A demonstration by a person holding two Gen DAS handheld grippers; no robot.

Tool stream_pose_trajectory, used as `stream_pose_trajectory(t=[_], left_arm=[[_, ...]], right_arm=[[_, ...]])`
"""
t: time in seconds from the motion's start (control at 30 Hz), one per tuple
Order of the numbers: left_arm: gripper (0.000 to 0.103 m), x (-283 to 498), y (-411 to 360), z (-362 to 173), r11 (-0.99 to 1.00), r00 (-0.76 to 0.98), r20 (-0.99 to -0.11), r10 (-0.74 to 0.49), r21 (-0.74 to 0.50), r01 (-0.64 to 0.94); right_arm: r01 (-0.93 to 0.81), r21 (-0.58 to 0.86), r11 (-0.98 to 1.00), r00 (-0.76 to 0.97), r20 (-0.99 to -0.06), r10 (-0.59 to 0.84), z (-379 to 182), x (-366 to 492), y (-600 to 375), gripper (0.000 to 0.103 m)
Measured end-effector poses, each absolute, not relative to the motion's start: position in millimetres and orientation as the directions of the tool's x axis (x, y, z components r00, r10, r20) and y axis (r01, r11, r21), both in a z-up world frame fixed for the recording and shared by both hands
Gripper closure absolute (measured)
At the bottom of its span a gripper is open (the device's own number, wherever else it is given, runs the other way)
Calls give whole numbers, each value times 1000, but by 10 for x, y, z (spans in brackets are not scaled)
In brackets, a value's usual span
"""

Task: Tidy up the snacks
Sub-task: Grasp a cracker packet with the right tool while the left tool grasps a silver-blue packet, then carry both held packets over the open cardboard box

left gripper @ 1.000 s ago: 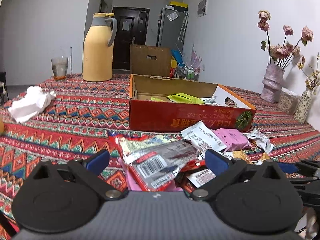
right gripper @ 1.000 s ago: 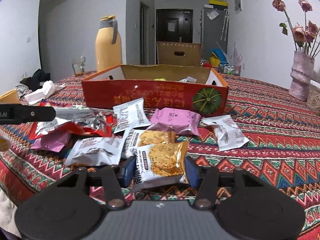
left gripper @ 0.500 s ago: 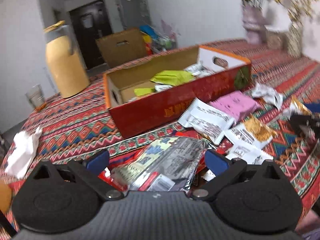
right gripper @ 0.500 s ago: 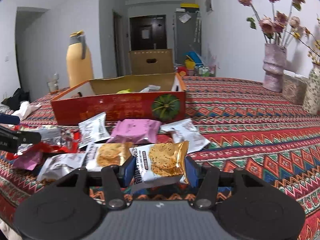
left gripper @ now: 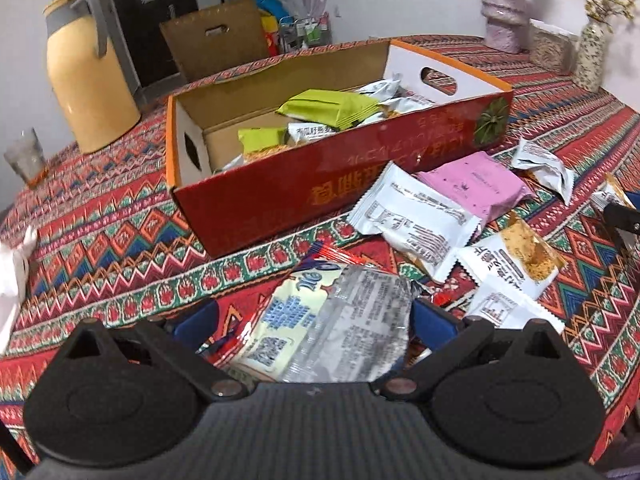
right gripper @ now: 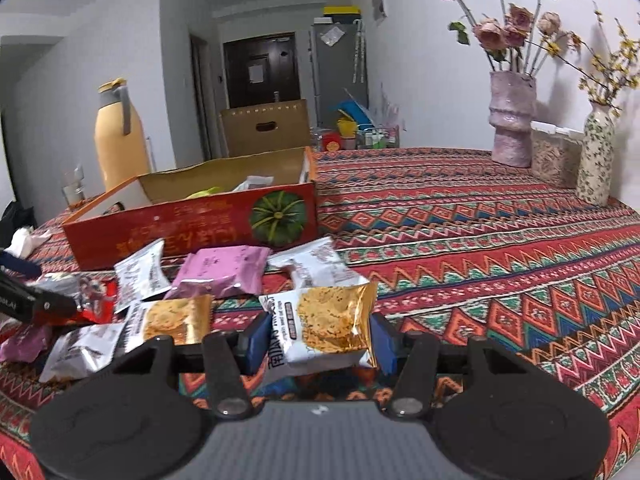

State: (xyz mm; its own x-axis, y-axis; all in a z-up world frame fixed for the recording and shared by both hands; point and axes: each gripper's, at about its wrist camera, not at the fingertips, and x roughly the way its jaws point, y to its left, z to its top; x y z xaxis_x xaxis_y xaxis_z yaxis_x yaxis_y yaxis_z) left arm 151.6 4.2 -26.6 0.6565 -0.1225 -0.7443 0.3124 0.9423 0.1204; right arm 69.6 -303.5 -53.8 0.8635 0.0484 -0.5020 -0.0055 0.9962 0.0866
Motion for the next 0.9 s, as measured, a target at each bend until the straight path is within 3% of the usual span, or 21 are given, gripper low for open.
stream_pose_trajectory(t=[0.23, 0.3, 0.5, 0.9], left_arm=[[3, 1544, 82, -268, 952, 652, -746, -137, 83, 295], [17, 1523, 75, -259, 949, 653, -742, -154, 72, 307], [38, 1449, 19, -242, 942, 667, -728, -160, 89, 323], [42, 1290, 15, -197, 943, 730, -667, -147, 129, 307]], right_arm=[[13, 94, 996, 857, -513, 37, -564, 741, -3098, 50], [13, 93, 996, 856, -515, 37, -570, 747, -3095, 50], [8, 91, 996, 853, -520, 41, -582, 758, -3070, 50], [-2, 84, 996, 853, -520, 46, -568, 761, -3031, 50]])
